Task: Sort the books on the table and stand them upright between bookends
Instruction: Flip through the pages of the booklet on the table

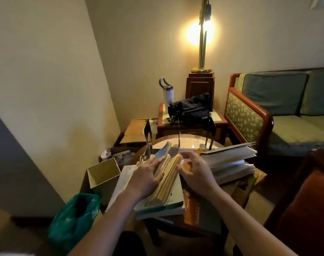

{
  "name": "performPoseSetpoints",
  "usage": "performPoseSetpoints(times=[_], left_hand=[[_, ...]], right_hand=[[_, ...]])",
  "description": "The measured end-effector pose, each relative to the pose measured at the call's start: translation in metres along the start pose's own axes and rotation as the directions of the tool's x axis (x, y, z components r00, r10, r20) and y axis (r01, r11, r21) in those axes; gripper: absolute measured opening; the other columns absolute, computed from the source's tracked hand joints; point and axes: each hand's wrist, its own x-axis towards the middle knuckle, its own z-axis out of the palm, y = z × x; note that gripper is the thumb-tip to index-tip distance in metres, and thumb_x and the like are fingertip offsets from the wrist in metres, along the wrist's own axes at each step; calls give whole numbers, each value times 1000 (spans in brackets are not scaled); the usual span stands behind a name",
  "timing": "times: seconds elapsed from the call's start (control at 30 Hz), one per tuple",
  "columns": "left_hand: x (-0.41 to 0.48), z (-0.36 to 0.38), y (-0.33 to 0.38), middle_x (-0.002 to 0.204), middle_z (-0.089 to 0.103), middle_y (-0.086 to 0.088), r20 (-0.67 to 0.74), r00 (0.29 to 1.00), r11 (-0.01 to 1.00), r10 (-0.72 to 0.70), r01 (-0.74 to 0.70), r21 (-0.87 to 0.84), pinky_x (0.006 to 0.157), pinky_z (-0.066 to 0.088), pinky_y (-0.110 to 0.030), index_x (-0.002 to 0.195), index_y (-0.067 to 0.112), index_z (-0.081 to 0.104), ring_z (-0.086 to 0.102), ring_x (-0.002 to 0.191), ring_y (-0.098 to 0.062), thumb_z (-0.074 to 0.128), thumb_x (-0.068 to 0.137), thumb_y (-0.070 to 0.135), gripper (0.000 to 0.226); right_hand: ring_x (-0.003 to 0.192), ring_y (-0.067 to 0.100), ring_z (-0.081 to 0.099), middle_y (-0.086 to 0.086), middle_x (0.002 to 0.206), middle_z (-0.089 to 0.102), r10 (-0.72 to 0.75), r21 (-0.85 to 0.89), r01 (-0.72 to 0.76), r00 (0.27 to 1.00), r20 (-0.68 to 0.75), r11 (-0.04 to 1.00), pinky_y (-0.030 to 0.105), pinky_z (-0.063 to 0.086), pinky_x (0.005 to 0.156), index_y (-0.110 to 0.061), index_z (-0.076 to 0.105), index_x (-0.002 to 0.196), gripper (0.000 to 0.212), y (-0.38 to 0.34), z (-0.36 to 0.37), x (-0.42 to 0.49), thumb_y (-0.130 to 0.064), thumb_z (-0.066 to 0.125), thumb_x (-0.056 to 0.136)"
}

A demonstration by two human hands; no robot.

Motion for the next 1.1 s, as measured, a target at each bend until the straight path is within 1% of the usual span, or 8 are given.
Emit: performPoseSetpoints(times=[0.17, 0.37, 0.53, 0.63, 0.83, 0.93, 1.03, 1.1], left_hand=[[20, 8, -2, 167, 13, 0, 124, 991, 996, -47, 37, 79, 117, 30, -42, 148, 50, 32, 24, 149, -28, 48, 102, 37, 50], [29, 14, -10, 162, 29, -2, 180, 981, 992, -66, 45, 117, 115, 38, -44, 148, 49, 33, 35, 145, -27, 41, 103, 22, 53], [33, -5, -19, 125, 63, 12, 141, 989, 998, -49, 54, -31, 77, 55, -19, 147, 32, 43, 60, 93, 2, 43, 104, 20, 44], [26, -17, -29, 110, 64, 11, 83, 993, 973, -86, 102, -207, 55, 47, -14, 147, 28, 43, 60, 71, 1, 41, 106, 21, 42], [3, -9, -48, 139, 47, 18, 85, 972, 768, -220, 226, -600, 72, 54, -30, 134, 41, 59, 61, 96, -22, 46, 105, 25, 36], [-6, -1, -51, 135, 51, 5, 173, 946, 488, -273, 291, -823, 69, 56, -31, 123, 45, 67, 64, 100, -31, 49, 103, 21, 36], [-13, 7, -58, 135, 51, 4, 166, 949, 394, -269, 266, -880, 77, 59, -34, 121, 48, 68, 63, 108, -29, 50, 103, 22, 36], [-17, 10, -60, 135, 52, 7, 127, 957, 411, -261, 229, -882, 80, 59, -33, 120, 51, 66, 63, 111, -24, 48, 103, 24, 36]], right_hand=[[120, 6, 51, -8, 133, 54, 89, 17, -91, 994, 70, 996, 29, 48, 100, -30, 50, 135, 46, 13, 28, 4, -36, 65, 93], [124, 5, 48, -12, 135, 51, 158, 72, -163, 985, 74, 984, 18, 45, 95, -34, 50, 135, 47, 33, 60, 1, -34, 68, 92], [129, 10, 46, -13, 137, 46, 205, 120, -214, 975, 82, 969, 38, 53, 100, -39, 52, 134, 46, 42, 72, 0, -33, 69, 91], [131, 8, 45, -14, 137, 43, 225, 175, -228, 974, 35, 958, 31, 54, 98, -35, 54, 134, 43, 42, 74, 1, -32, 66, 93], [121, 3, 44, -9, 146, 40, 275, 194, -263, 961, -36, 945, 10, 49, 73, -30, 51, 142, 46, 39, 67, 2, -25, 61, 97], [137, 15, 41, -4, 153, 40, 296, 204, -278, 953, -64, 939, 32, 47, 102, -29, 48, 146, 48, 36, 61, 3, -26, 58, 98], [148, 20, 26, -3, 160, 31, 217, -136, -223, 974, -61, 965, 46, 30, 118, -32, 39, 151, 59, 28, 58, 2, -34, 59, 96], [152, 21, 17, -4, 162, 28, 24, -395, -25, 1000, -8, 918, 50, 16, 122, -36, 38, 150, 60, 21, 59, 0, -37, 61, 94]])
